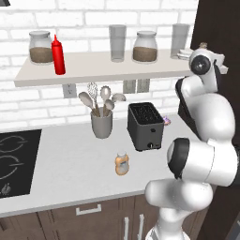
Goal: Put the shaker and condiment bottle from the counter next to their counterparts in the cabinet.
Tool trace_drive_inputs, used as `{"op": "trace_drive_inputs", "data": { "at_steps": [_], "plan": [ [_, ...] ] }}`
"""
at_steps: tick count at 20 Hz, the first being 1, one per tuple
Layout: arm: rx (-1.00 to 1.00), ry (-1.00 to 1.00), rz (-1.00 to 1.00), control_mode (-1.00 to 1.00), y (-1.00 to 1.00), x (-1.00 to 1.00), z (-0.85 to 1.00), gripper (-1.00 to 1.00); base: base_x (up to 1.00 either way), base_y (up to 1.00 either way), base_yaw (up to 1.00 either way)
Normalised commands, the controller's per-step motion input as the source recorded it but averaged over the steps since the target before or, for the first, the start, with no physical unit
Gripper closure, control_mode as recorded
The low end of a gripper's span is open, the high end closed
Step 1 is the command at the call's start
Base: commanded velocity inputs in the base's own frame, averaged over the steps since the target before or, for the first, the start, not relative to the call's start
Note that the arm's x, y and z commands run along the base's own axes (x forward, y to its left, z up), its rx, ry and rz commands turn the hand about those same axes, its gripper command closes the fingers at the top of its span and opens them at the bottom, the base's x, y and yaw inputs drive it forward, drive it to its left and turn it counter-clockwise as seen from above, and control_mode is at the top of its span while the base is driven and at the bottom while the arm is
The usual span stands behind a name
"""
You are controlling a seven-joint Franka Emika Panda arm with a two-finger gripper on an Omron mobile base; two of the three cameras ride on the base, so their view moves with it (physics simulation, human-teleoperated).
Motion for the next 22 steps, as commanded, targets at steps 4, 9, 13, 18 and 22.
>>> {"op": "trace_drive_inputs", "data": {
  "at_steps": [4,9,13,18,22],
  "plan": [
    [0.0,0.0,0.0,-1.0,-0.07,0.15,0.0,1.0,0.0,0.0,0.0],
    [0.0,0.0,0.0,-1.0,-0.09,0.17,0.0,1.0,0.0,0.0,0.0],
    [0.0,0.0,0.0,-1.0,-0.08,0.16,0.0,1.0,0.0,0.0,0.0],
    [0.0,0.0,0.0,-1.0,-0.07,0.15,0.0,1.0,0.0,0.0,0.0],
    [0.0,0.0,0.0,-1.0,-0.07,0.1,0.0,1.0,0.0,0.0,0.0]
  ]
}}
